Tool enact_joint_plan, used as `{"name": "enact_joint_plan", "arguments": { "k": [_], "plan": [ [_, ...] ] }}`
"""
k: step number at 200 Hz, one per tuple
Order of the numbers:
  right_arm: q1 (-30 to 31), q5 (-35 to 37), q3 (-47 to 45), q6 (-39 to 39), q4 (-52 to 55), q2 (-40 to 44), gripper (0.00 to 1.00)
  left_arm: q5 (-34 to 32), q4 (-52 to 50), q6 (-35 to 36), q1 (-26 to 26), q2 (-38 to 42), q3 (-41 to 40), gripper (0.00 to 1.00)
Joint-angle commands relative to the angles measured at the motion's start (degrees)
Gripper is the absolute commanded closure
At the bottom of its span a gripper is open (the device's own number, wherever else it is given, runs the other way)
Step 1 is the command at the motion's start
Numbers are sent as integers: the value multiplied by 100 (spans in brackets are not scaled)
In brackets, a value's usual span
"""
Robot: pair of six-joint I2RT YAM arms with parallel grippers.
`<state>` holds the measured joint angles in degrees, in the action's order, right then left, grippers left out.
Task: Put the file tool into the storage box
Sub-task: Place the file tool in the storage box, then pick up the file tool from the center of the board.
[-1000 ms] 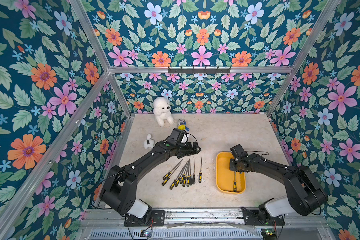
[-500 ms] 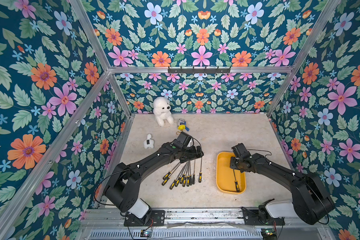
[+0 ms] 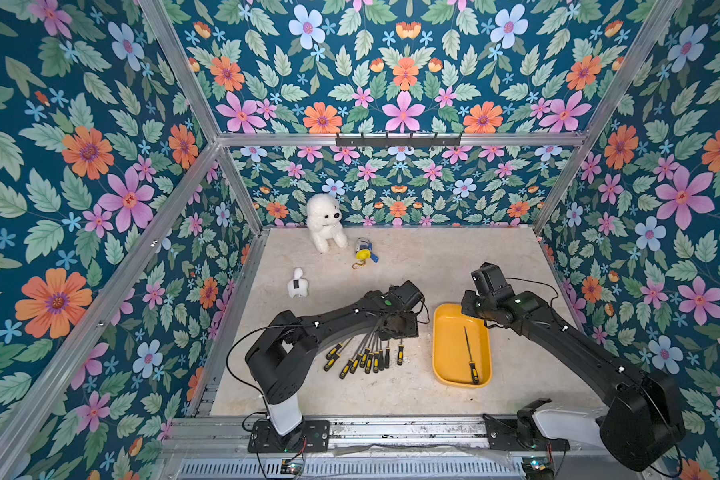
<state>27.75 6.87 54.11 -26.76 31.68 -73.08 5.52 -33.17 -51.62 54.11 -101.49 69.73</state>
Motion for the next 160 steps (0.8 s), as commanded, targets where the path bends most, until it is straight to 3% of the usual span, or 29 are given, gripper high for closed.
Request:
{"name": "enact_joint_plan", "arguments": {
  "k": [1, 39, 58, 79, 133, 160],
  "plan": [
    [3, -95, 40, 121, 177, -16, 58, -209, -193, -241, 179, -112, -30, 40],
    [-2, -269, -21, 225, 80, -49, 58, -97, -61, -465, 442, -340, -129, 43],
    [-5, -322, -49, 273, 31, -57, 59, -133, -52, -540, 467, -432, -232, 52],
    [-6, -360, -71, 330, 22, -76, 59, -224, -33, -556, 467, -450, -316, 54],
    [-6, -395, -189, 303, -38, -114, 60, 112, 22, -211, 462, -551, -119, 91],
    [-209, -771, -212, 137, -215, -112, 60, 399, -60, 242, 434, -364, 47, 95]
  ]
}}
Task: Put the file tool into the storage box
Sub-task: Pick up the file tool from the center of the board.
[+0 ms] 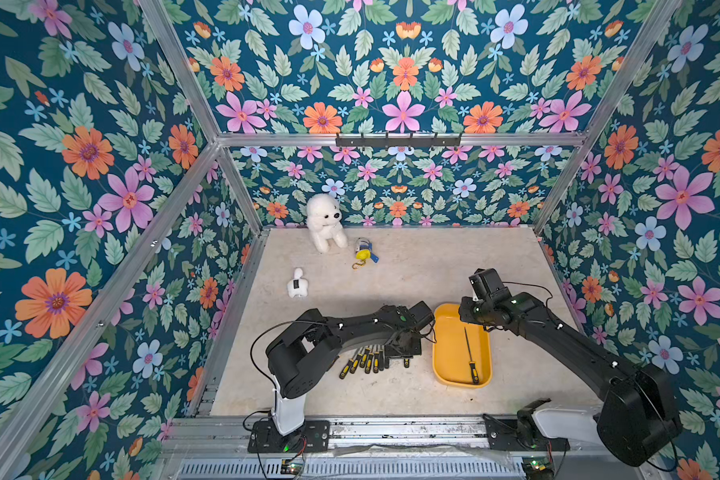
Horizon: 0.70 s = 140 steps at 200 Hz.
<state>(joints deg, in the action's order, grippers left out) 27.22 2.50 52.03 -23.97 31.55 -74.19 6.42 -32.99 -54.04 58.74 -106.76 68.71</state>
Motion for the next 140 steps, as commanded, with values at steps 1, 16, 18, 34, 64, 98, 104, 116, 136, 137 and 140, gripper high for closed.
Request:
{"name": "enact_joint_plan", "arguments": {
  "k": [1, 16, 18, 34, 64, 98, 104, 116, 136, 137, 140],
  "plan": [
    [-182, -367, -7, -157, -215, 0, 60, 335, -72, 506, -29, 173, 164, 95],
    [-670, -1180, -66, -368, -499, 70, 59, 679, -50, 866, -92, 393, 460, 96],
    [-739, -1293, -98, -397, -579, 84, 59, 699, -38, 912, -98, 424, 508, 96],
    [-1350, -2595, -473, -876, -1538, 331, 58, 1147, 45, 1324, -134, 568, 879, 95],
    [-1584, -3904, -888, -1691, -3214, 408, 57, 2289, 1030, 1392, -265, 771, 674, 96],
    [-1540, -4045, -1018, -1993, -3713, 382, 57, 2658, 1268, 1374, -318, 806, 458, 98],
    [-1534, -4059, -1032, -1974, -3692, 354, 57, 2667, 1273, 1372, -338, 814, 431, 98],
    [-1495, -4089, -1087, -1946, -3678, 304, 58, 2709, 1348, 1358, -368, 832, 391, 98],
    [-1374, -4028, -1135, -1837, -3560, 165, 59, 2740, 1379, 1350, -388, 819, 413, 99],
    [-1372, -4020, -1134, -1825, -3555, 153, 59, 2741, 1372, 1351, -389, 817, 414, 99],
    [-1357, -3998, -1134, -1812, -3523, 121, 59, 2747, 1381, 1350, -390, 808, 420, 99]
  ]
}}
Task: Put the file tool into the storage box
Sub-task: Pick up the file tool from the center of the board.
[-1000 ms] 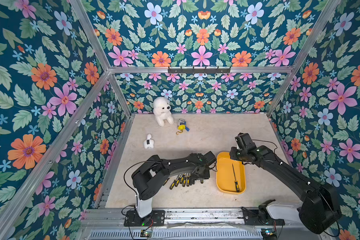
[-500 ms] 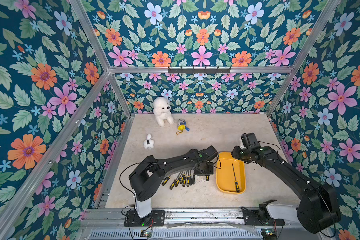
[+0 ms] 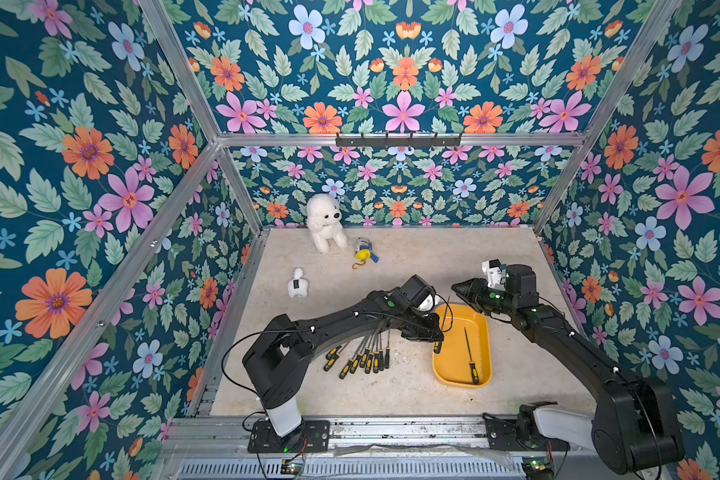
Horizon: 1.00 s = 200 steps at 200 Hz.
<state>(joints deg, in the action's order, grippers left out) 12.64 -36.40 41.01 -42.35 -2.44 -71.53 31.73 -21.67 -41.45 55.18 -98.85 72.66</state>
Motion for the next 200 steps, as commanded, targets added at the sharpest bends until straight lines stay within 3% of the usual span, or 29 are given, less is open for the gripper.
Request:
{"name": "enact_joint_plan", "arguments": {
  "k": [1, 49, 64, 91, 103, 112, 149, 171, 200],
  "plan": [
    [108, -92, -32, 39, -107, -157, 59, 218, 245, 88, -33, 16, 26, 99],
    [282, 132, -97, 44, -89, -400, 63, 391, 298, 105, -49, -29, 3, 100],
    [288, 147, -69, 4, -148, -473, 70, 448, 299, 129, -48, -46, -34, 100],
    [292, 85, -4, 32, -85, -533, 100, 509, 333, 159, -146, -31, -159, 99],
    [295, 93, -10, 100, 22, -479, 100, 534, 431, 104, -236, 46, -250, 95],
    [291, 130, -10, 183, 138, -430, 100, 571, 502, 59, -327, 120, -316, 86],
    [305, 945, 459, 931, 1776, -368, 100, 513, 585, -12, -886, 653, -569, 22],
    [380, 1670, 899, 1497, 2877, -542, 100, 308, 442, 62, -1214, 1005, -611, 11],
    [555, 2488, 1084, 1883, 3440, -744, 100, -266, -40, 403, -1420, 1227, -581, 9]
  ]
}}
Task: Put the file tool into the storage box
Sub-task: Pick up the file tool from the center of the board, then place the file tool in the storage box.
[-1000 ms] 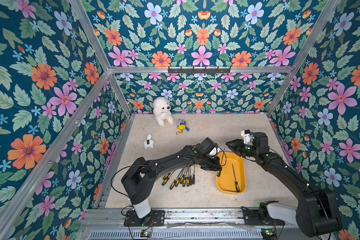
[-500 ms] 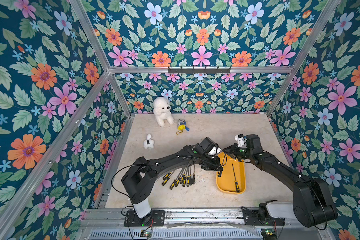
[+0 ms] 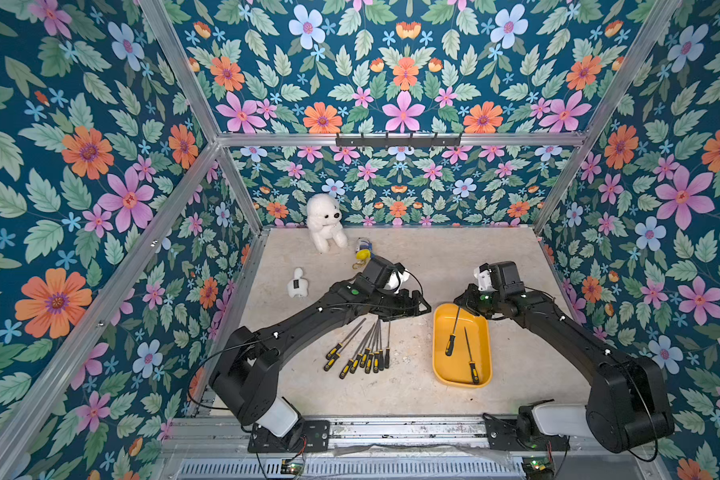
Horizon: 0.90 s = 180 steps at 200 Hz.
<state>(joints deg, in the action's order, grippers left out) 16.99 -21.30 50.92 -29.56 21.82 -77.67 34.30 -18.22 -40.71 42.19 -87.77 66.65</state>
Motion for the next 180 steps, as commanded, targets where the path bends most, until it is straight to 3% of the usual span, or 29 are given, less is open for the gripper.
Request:
{"name": "enact_joint_plan", "arguments": {
  "k": [1, 89, 180],
  "plan": [
    [129, 1005, 94, 611, 1024, -137, 100, -540, -398, 337, -127, 124, 13, 9],
    [820, 2243, -82, 723, 910, -831, 100, -1240, -446, 225, -185, 443, -621, 9],
    [1016, 2439, -344, 642, 571, -1114, 100, -1568, -552, 135, -278, 724, -1029, 10]
  ]
}}
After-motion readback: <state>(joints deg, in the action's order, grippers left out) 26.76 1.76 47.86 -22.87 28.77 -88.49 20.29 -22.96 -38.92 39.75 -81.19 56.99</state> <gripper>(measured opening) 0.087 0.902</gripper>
